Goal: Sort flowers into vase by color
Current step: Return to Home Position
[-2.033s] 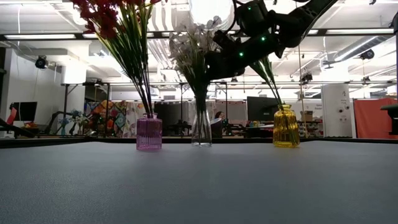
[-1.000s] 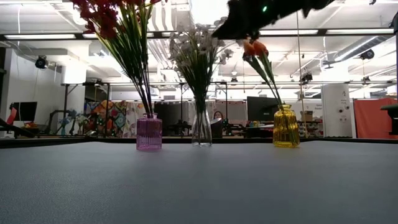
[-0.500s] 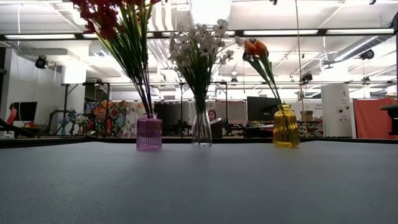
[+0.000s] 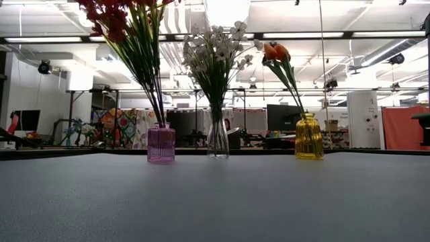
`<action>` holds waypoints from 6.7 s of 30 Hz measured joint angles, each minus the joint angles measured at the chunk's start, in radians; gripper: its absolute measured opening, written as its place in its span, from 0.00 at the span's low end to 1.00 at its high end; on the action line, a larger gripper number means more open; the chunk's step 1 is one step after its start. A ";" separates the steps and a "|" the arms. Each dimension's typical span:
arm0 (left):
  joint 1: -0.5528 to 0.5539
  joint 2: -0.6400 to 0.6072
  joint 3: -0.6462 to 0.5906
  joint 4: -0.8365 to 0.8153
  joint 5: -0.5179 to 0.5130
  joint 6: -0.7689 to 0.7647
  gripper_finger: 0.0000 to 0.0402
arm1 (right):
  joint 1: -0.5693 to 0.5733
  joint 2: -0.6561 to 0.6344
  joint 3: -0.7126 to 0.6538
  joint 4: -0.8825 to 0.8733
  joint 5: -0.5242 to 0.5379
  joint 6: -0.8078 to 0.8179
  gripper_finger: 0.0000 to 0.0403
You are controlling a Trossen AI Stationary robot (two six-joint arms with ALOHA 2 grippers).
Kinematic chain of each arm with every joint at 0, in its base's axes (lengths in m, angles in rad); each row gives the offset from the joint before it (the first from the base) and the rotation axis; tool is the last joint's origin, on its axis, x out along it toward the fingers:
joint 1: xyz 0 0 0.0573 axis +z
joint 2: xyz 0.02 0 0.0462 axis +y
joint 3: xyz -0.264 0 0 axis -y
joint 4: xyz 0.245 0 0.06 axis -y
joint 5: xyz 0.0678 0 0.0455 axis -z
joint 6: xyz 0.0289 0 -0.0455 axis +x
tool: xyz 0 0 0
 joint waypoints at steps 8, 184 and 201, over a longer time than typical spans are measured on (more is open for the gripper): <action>-0.014 0.002 -0.294 0.483 -0.319 0.248 0.37 | 0.011 -0.089 -0.092 0.006 0.002 0.033 0.34; 0.714 -1.005 -1.269 1.078 0.399 0.654 0.37 | -0.034 -0.694 -0.839 0.225 0.299 0.033 0.32; 0.714 -1.004 -1.269 1.078 0.400 0.654 0.37 | -0.034 -0.694 -0.839 0.225 0.299 0.034 0.32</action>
